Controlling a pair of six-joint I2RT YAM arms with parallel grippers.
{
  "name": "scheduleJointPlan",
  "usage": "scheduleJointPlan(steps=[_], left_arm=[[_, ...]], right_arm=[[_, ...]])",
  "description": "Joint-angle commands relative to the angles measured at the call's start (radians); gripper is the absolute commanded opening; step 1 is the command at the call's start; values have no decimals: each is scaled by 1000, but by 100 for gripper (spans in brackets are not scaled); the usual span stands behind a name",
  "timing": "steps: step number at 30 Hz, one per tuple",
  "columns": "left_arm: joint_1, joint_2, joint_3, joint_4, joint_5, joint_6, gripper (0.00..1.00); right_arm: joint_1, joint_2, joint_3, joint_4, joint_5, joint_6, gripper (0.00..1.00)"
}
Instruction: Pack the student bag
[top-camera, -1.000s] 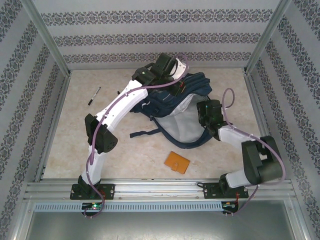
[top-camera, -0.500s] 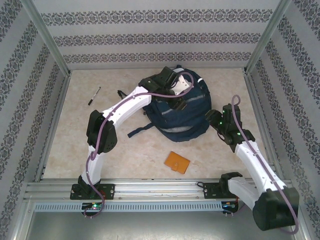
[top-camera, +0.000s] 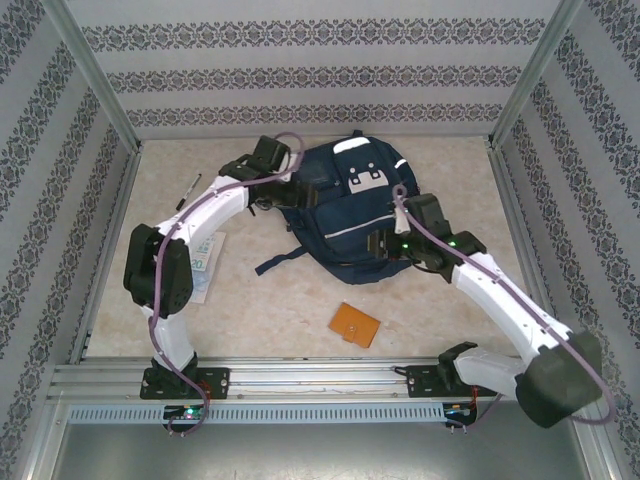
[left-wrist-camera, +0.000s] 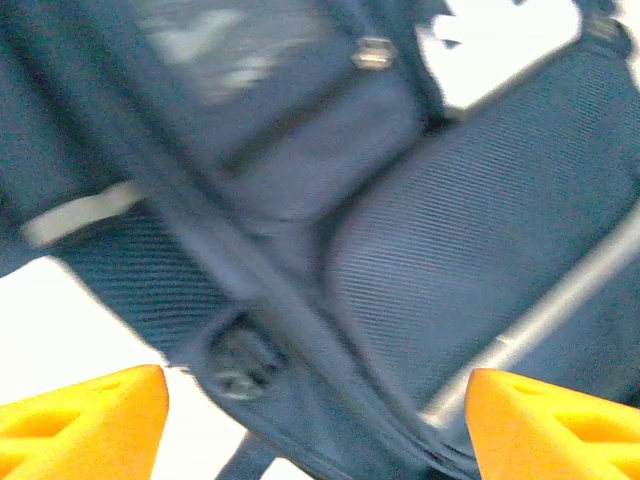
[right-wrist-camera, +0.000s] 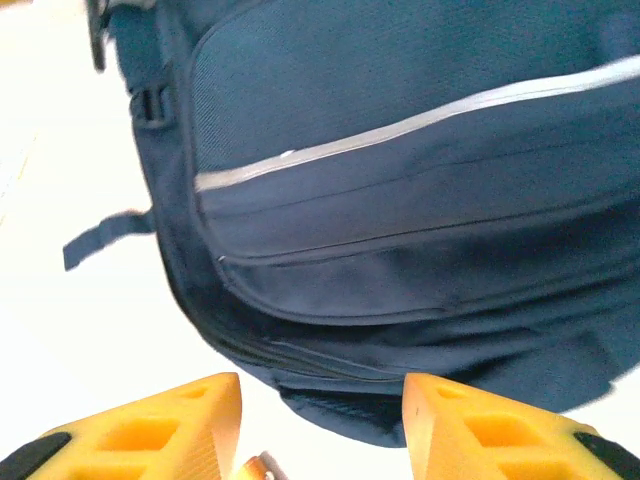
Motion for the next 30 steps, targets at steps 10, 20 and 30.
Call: scheduleJointPlan(steps=[10, 20, 30], left_arm=[[42, 264, 24, 146, -38, -210, 70], [33, 161, -42, 146, 35, -298, 0], [-2, 20, -164, 27, 160, -395, 4]], right_arm=[[203, 208, 56, 119, 80, -46, 47], [190, 287, 6, 152, 196, -112, 42], [-68, 502, 107, 171, 206, -150, 35]])
